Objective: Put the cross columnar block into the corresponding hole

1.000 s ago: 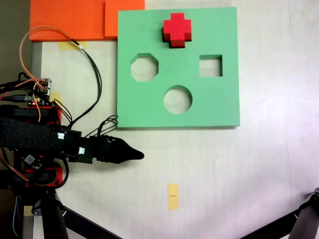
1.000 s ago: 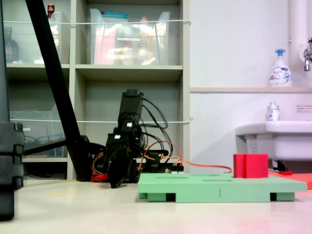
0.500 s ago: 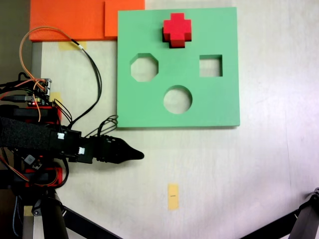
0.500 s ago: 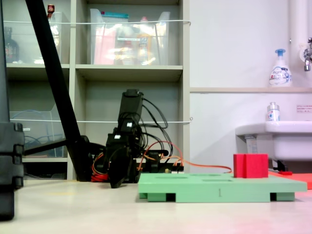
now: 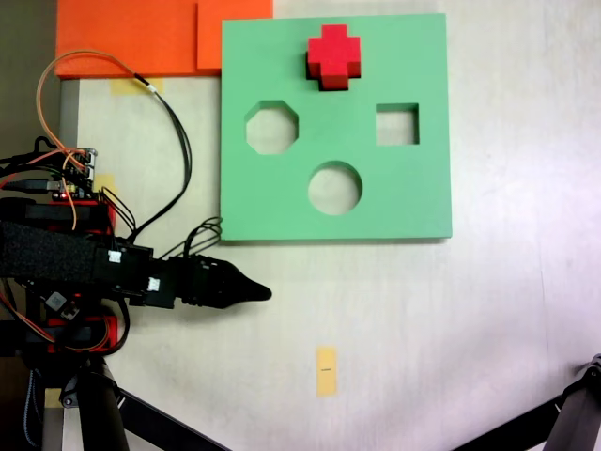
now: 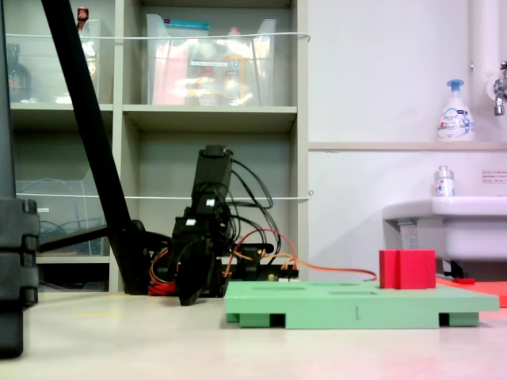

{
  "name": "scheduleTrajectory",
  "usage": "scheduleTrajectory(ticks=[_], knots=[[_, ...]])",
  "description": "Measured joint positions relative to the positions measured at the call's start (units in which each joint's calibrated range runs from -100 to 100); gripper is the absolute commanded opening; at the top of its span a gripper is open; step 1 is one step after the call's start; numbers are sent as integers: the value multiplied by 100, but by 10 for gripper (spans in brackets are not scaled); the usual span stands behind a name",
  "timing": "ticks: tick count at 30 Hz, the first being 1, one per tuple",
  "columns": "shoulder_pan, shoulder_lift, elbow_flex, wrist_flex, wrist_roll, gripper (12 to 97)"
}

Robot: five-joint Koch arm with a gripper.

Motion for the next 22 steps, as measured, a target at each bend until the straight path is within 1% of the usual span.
scheduleTrajectory(ticks=[4,6,22], knots=[[537,0,10,0,0,493],[640,0,10,0,0,493],[532,0,0,0,5,493]])
